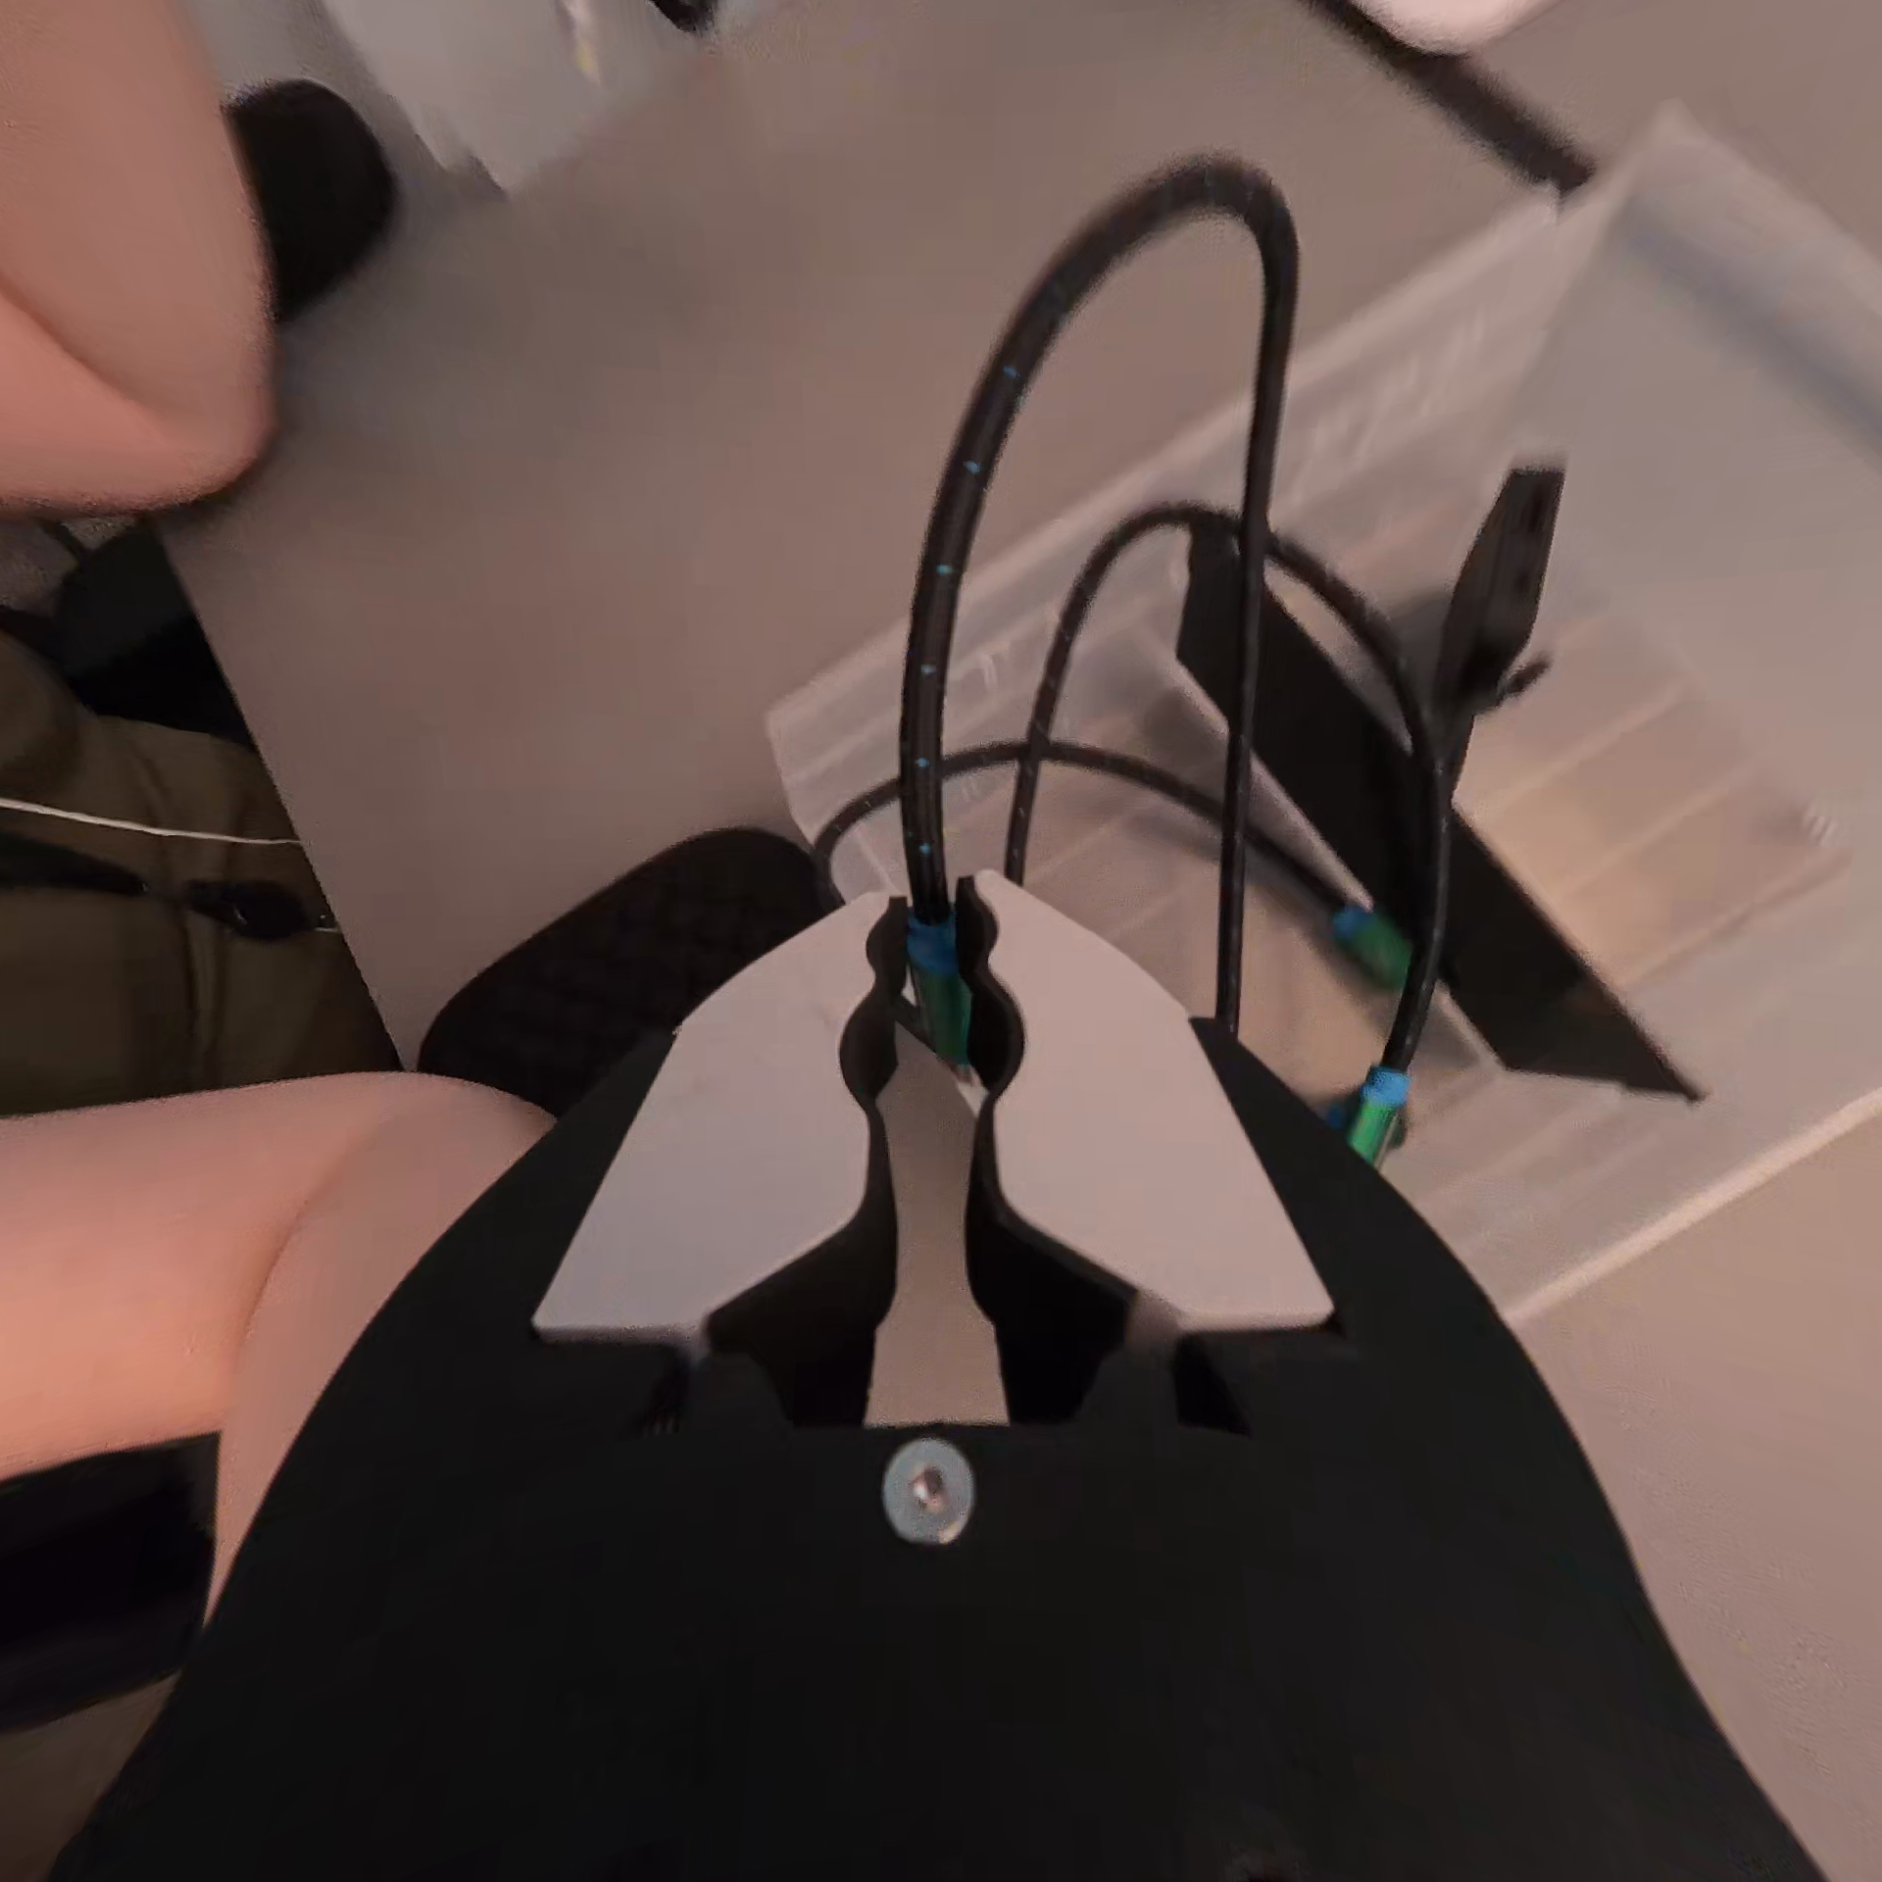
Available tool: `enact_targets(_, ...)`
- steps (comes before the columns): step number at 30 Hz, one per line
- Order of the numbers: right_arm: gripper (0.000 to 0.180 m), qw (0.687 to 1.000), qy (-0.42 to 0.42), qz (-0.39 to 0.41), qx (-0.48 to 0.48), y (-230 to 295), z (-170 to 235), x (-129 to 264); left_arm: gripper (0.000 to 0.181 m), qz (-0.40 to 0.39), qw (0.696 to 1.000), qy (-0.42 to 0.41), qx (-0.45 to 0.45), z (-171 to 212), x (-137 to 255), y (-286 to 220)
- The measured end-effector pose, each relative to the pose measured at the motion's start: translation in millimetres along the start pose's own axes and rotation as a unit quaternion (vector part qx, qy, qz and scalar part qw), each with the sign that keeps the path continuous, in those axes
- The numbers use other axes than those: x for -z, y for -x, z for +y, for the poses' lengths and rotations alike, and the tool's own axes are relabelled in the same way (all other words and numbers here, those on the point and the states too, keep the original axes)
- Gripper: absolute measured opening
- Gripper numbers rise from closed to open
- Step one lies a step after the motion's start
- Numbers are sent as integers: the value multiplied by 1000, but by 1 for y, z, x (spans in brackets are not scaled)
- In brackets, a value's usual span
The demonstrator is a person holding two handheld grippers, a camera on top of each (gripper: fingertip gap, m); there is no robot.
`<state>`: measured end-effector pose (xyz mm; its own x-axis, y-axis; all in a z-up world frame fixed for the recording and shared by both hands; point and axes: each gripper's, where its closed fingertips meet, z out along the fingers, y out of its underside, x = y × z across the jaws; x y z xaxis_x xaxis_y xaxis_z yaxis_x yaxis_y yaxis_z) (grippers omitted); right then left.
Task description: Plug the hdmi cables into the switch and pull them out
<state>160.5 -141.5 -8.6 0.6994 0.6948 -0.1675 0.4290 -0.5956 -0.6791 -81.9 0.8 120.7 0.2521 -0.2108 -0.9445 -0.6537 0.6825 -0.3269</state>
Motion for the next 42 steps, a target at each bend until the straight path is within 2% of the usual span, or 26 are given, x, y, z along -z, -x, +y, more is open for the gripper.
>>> enact_targets(5, 9, 990, 101, 11, -99, -31, 36, -25, 22, -1, 1000, 0, -4, -2, 1, 0)
enact_targets(14, 10, 984, 133, 9, -115, -58, 50, -50, 22, 1, 1000, -1, -6, -4, 1, -1)
enact_targets(19, 10, 988, 84, -16, -128, -53, 41, -47, 22, 1, 1000, -2, -4, -4, 2, 0)
enact_targets(21, 19, 991, 56, -9, -125, -50, 32, -39, 22, 1, 1000, -1, -3, -3, 3, 1)
enact_targets(23, 29, 993, 35, 18, -110, -49, 22, -29, 22, 0, 1000, 1, -3, -2, 3, 2)
enact_targets(28, 31, 992, 20, 117, -42, -48, -1, -7, 22, -1, 1000, 1, -1, -1, 5, 4)
enact_targets(31, 31, 991, 21, 128, 14, -31, -18, -4, 22, 7, 1000, -4, 2, -2, 5, 1)
enact_targets(33, 31, 986, -6, 148, 80, -20, -44, -1, 22, 21, 1000, -13, 8, -4, 4, -4)
enact_targets(36, 34, 948, -107, 196, 227, 6, -112, 7, 22, 54, 998, -34, 7, -11, 4, -16)
enact_targets(39, 35, 885, -208, 189, 370, 63, -174, 2, 22, 81, 995, -53, 6, -21, 6, -27)
enact_targets(42, 35, 818, -249, 172, 489, 116, -204, -23, 22, 112, 991, -75, -9, -31, 9, -40)
